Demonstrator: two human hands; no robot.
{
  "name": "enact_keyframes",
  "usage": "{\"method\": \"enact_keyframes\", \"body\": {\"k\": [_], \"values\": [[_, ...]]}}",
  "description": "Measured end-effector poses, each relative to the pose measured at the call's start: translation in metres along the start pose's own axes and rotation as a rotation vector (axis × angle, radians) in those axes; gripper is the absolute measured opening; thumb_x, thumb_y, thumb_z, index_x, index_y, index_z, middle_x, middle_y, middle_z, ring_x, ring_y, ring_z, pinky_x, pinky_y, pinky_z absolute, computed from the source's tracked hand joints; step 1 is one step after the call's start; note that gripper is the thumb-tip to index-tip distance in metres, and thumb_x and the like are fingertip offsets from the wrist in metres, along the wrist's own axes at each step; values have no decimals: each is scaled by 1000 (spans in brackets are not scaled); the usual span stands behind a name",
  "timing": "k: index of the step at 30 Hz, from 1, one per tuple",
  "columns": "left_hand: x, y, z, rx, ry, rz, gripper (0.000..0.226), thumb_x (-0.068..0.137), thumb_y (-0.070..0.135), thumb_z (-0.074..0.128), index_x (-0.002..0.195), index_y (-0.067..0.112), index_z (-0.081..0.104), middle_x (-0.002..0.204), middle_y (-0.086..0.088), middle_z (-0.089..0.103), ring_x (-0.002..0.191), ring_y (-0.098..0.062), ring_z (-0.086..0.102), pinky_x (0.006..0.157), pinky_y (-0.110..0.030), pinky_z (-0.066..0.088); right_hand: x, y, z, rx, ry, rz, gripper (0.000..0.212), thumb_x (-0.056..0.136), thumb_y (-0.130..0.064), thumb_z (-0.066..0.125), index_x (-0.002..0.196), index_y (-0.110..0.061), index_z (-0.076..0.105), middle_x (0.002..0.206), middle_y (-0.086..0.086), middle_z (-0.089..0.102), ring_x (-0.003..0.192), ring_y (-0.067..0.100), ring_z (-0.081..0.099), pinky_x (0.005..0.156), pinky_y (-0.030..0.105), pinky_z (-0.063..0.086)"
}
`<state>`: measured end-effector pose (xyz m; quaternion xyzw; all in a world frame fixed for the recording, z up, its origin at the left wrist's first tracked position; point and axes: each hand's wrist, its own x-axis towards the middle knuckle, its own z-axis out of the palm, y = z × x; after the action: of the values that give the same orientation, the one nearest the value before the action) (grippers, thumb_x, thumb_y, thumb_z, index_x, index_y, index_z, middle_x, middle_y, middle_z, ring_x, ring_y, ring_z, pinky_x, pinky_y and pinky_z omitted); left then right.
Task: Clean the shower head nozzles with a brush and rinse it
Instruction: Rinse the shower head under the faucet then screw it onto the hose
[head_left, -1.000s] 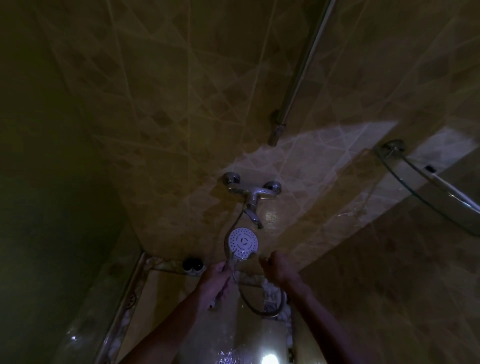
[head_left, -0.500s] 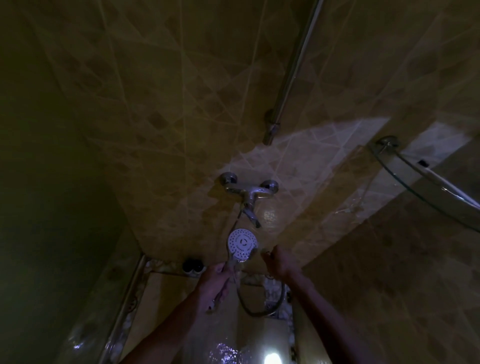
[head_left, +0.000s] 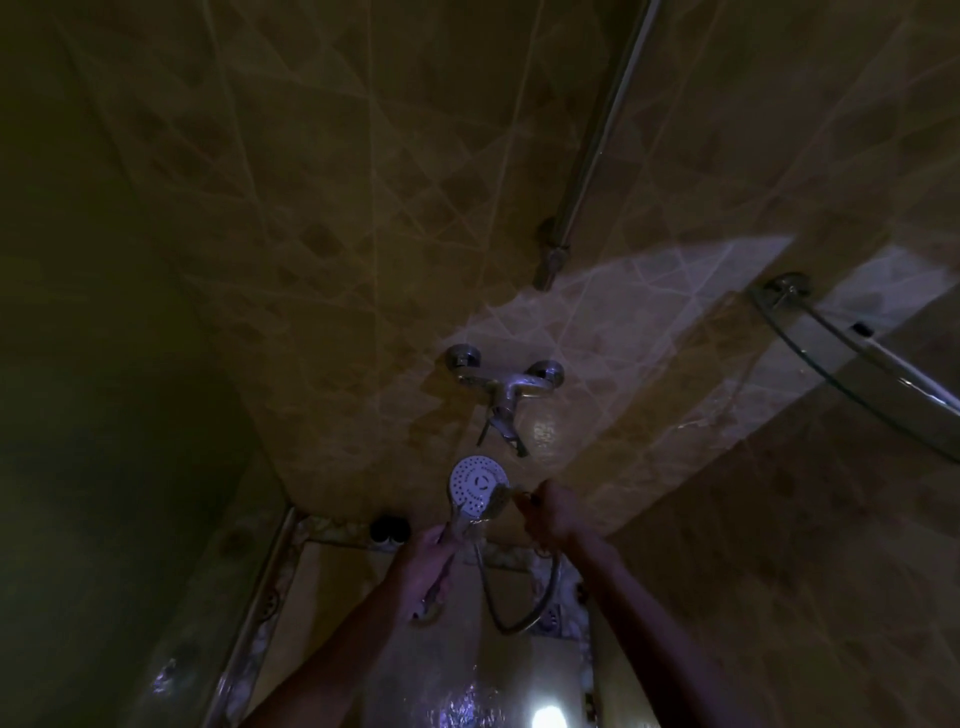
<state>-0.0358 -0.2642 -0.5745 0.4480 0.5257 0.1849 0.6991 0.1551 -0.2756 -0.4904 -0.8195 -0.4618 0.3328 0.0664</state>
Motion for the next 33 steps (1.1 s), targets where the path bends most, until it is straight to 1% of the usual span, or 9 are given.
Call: {"method": "enact_keyframes", "body": {"k": [4, 7, 10, 15, 20, 23, 28, 31, 33], "values": [[4, -1, -19, 19, 64, 38, 23, 97, 18, 53, 78, 8, 60, 37, 0, 43, 26, -12, 40, 30, -15, 28, 10, 3, 0, 17, 0, 17, 51, 98, -40, 46, 95, 7, 66, 100, 24, 71, 89, 31, 69, 70, 33, 50], [5, -2, -34, -24, 71, 17, 21, 99, 21, 52, 87, 6, 61, 39, 1, 44, 27, -11, 38, 29, -16, 29, 20, 2, 2, 21, -28, 19, 49, 98, -40, 46, 92, 5, 65, 100, 27, 70, 82, 27, 65, 68, 29, 45], [8, 1, -46, -26, 107, -35, 24, 99, 27, 51, 90, 6, 60, 39, 3, 43, 28, -11, 38, 29, -16, 29, 34, -6, 2, 2, -48, 7, 51, 99, -40, 45, 91, 6, 65, 95, 25, 70, 93, 38, 68, 70, 30, 46], [15, 9, -60, 59, 146, -83, 14, 99, 21, 50, 88, 13, 53, 37, 4, 51, 28, -7, 47, 29, -16, 35, 57, -18, 3, -97, -52, -42, 41, 99, -38, 44, 81, -4, 59, 102, 28, 69, 96, 39, 67, 77, 35, 51], [18, 18, -60, 23, 171, -115, 10, 100, 17, 47, 92, 12, 49, 39, 3, 50, 28, -6, 45, 36, -13, 36, 76, -18, 6, -175, -29, -39, 46, 100, -35, 42, 126, 0, 55, 115, 27, 66, 107, 38, 62, 82, 34, 47], [20, 21, -57, -21, 176, -109, 18, 100, 22, 49, 86, 11, 50, 47, -4, 48, 28, -12, 44, 34, -15, 34, 86, -18, 6, -190, -22, -44, 43, 101, -32, 41, 127, -1, 54, 118, 27, 64, 107, 38, 62, 81, 34, 46], [23, 20, -58, -74, 152, -128, 30, 101, 26, 47, 77, 10, 53, 39, 2, 51, 28, -11, 47, 31, -15, 35, 98, -16, 3, -231, -52, -44, 45, 100, -34, 42, 135, -7, 49, 120, 25, 63, 108, 37, 61, 81, 32, 46], [22, 18, -59, -30, 159, -98, 26, 99, 27, 48, 74, 24, 54, 41, 7, 55, 32, -5, 49, 34, -17, 38, 104, -15, 0, -230, -52, -39, 43, 100, -33, 42, 133, -6, 51, 118, 27, 64, 109, 37, 61, 81, 33, 46], [21, 18, -57, -67, 168, -103, 24, 97, 29, 53, 79, 16, 58, 46, 4, 52, 33, -11, 47, 34, -20, 36, 108, -14, -3, -189, -48, -9, 42, 100, -33, 44, 124, -1, 57, 117, 27, 64, 108, 38, 62, 80, 33, 46]]}}
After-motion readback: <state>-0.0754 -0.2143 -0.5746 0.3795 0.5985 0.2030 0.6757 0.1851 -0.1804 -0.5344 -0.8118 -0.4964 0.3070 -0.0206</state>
